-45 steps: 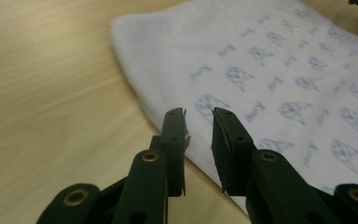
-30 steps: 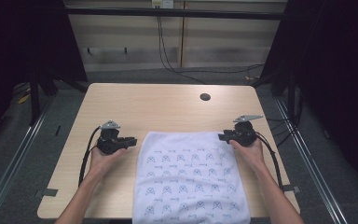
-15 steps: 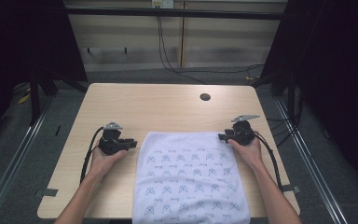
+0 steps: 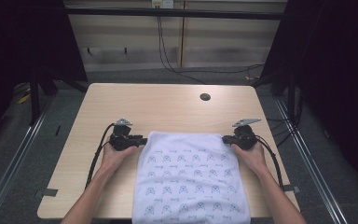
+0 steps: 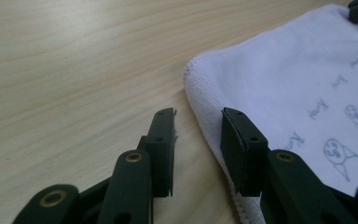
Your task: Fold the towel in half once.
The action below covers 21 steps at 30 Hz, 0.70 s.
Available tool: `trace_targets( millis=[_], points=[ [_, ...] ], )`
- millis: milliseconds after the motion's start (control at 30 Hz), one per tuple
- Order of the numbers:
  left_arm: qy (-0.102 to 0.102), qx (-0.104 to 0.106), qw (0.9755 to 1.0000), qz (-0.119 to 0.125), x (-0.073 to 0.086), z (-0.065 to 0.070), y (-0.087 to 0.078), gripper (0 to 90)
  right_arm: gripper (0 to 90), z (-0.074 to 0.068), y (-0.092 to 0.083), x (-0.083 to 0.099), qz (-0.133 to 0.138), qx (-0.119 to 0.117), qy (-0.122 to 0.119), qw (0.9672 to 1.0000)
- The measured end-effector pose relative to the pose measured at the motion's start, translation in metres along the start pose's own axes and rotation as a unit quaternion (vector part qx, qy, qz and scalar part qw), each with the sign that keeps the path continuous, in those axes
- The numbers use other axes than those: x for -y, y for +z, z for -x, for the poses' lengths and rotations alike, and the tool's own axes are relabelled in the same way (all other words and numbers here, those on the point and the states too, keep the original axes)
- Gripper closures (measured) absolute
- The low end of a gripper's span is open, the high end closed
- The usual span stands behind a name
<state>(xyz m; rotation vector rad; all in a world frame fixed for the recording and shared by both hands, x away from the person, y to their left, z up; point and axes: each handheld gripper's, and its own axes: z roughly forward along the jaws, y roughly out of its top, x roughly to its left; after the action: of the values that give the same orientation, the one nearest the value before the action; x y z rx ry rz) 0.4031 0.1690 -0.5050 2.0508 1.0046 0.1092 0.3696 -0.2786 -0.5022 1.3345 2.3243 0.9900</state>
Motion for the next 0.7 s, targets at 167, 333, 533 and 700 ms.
trace_targets(
  millis=[167,333,533,700],
  points=[
    [0.018,0.001,0.9998,-0.005,-0.001,0.010,0.005,61.1,83.8,0.001,0.000,0.001,0.004,-0.001,0.002,1.0000],
    [0.032,0.043,0.9985,0.004,-0.005,0.023,0.008,55.3,83.5,0.000,0.000,0.002,0.006,0.000,-0.003,1.0000],
    [0.077,0.044,0.9959,-0.014,-0.006,0.044,0.019,63.9,83.4,0.000,-0.001,0.002,0.006,-0.001,0.000,1.0000],
    [0.084,0.041,0.9956,0.011,-0.008,0.047,0.014,83.0,85.5,0.000,-0.002,0.003,0.006,-0.008,0.008,0.9999]
  ],
)
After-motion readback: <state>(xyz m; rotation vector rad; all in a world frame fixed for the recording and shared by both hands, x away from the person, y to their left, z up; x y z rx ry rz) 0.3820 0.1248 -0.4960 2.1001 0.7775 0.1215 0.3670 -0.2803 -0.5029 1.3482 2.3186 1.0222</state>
